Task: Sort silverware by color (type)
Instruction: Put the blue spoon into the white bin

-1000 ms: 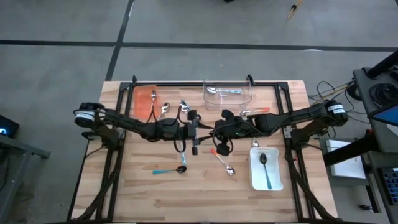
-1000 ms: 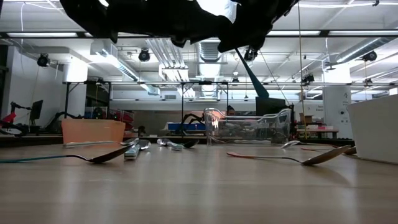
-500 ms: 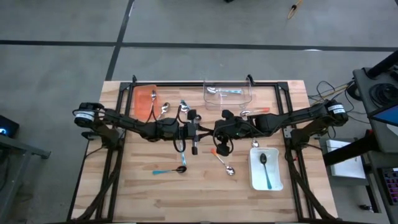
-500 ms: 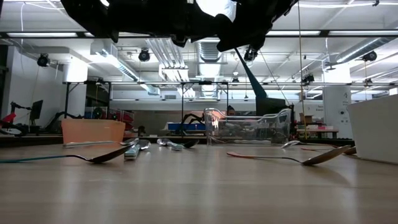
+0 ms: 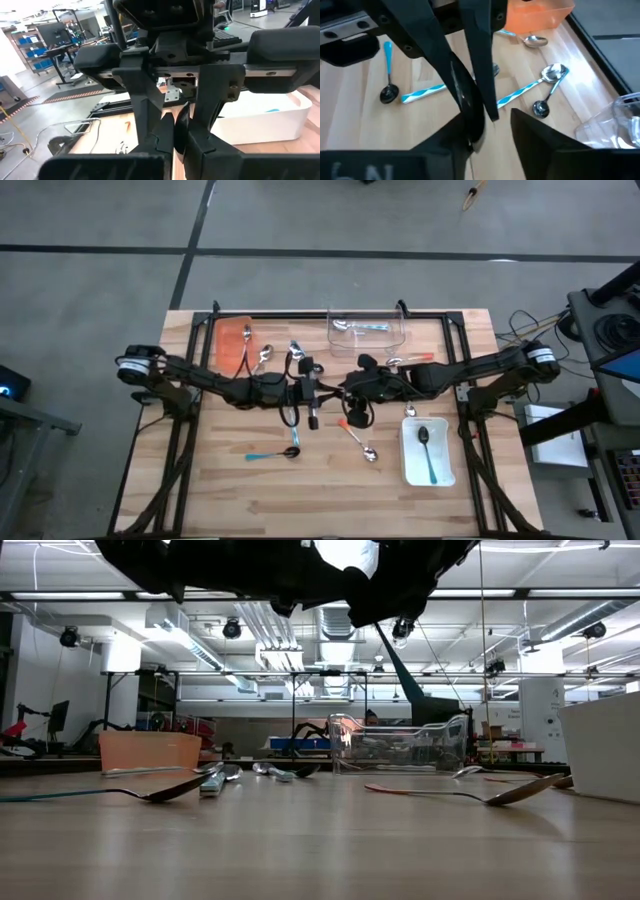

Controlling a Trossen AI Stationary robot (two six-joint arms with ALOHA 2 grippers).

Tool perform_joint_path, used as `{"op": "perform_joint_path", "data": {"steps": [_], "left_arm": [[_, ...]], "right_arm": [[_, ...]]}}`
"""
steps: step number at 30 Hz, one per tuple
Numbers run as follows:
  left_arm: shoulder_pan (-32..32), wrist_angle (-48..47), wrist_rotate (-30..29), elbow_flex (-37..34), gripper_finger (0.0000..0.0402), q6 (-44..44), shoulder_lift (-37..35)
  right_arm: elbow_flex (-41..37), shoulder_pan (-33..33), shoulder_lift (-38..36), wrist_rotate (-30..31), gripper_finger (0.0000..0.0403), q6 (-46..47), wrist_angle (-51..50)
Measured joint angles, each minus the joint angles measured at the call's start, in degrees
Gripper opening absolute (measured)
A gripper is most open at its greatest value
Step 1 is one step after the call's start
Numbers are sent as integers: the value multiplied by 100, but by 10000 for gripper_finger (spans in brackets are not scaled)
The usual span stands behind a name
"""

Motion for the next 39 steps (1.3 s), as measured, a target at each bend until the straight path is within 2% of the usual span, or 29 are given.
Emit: {"op": "perform_joint_path", "data": {"steps": [5, 9, 13, 15, 20, 22, 30, 35, 39], "left_arm": [[-9, -343, -681, 0, 0, 7, -155], [-3, -463, -1354, -2, 0, 9, -268], [-5, -471, -2025, -2, 0, -226, -382], [-5, -456, -2222, -2, 0, -366, -452], [-3, -484, -2365, -2, 0, -812, -575], [-3, -484, -2375, -2, 0, -918, -585], [5, -626, -2957, -2, 0, -1110, -545], [8, -675, -2961, -2, 0, -1161, -535], [2, -675, -2717, -2, 0, -1198, -535]], "right_arm": [[-7, -1, -187, 113, 180, -45, -42], [-3, 0, -338, 170, 191, -18, -27], [9, 0, -420, 647, 186, 91, -24], [-18, 39, -384, 1077, 180, 92, -25], [-112, 165, -103, 2355, 165, 89, 19], [-114, 203, 34, 2626, 159, 77, 48], [-116, 205, 431, 2596, 154, -285, 913], [-116, 203, 647, 2603, 151, -703, 1548], [-116, 201, 787, 2815, 141, -922, 1769]]}}
